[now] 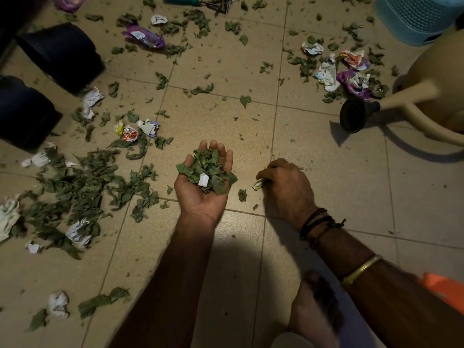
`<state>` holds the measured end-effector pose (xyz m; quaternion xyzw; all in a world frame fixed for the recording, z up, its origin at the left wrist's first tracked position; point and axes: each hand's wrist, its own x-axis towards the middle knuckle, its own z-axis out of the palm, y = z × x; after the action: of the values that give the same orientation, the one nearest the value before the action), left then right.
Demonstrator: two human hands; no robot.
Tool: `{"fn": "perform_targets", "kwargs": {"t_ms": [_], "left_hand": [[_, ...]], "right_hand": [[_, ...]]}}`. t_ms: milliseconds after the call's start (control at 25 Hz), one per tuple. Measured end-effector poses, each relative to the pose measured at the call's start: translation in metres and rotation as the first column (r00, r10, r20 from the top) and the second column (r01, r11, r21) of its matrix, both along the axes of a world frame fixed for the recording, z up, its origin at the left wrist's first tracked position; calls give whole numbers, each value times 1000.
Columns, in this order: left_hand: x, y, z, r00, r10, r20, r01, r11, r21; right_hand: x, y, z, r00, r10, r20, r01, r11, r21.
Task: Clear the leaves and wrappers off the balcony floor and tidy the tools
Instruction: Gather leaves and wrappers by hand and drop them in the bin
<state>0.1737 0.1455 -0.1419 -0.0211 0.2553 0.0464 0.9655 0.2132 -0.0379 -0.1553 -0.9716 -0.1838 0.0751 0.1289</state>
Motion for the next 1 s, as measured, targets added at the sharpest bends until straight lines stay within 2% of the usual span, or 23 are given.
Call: {"fn": "perform_targets", "kwargs": {"t_ms": [80,160,240,320,400,480,600,720,840,1000], "left_hand": [[1,-5,6,1000,13,-8,-13,1000,-15],[-2,-11,23,999,47,-24,-48,998,-43],[-9,-19,53,998,59,-34,-61,996,-61],[-25,-24,96,995,69,-67,-73,995,-67],[-43,-28,149,992,80,-100,-86,994,-63],[-66,-29,206,988,86,-128,-95,994,-63],[-112,-25,306,990,84,-117,-89,995,-41],[-168,-13,405,993,83,-78,-86,996,-35],[-225,-1,489,984,156,-89,-159,987,-23],[-310,7,547,925,350,-147,-352,936,12]], "right_hand": [[6,-4,5,993,-118,-20,120,986,114],[10,-9,19,946,-250,-206,305,901,308],[10,-14,50,780,-364,-509,602,658,453],[2,-20,97,601,-332,-727,784,420,456],[-15,-23,161,468,-240,-850,874,270,404],[-35,-21,234,375,-188,-908,922,178,344],[-75,-10,350,294,-108,-950,954,98,284],[-125,14,463,253,21,-967,966,56,254],[-176,40,560,230,104,-967,962,126,243],[-256,66,627,195,154,-969,936,265,231]]}}
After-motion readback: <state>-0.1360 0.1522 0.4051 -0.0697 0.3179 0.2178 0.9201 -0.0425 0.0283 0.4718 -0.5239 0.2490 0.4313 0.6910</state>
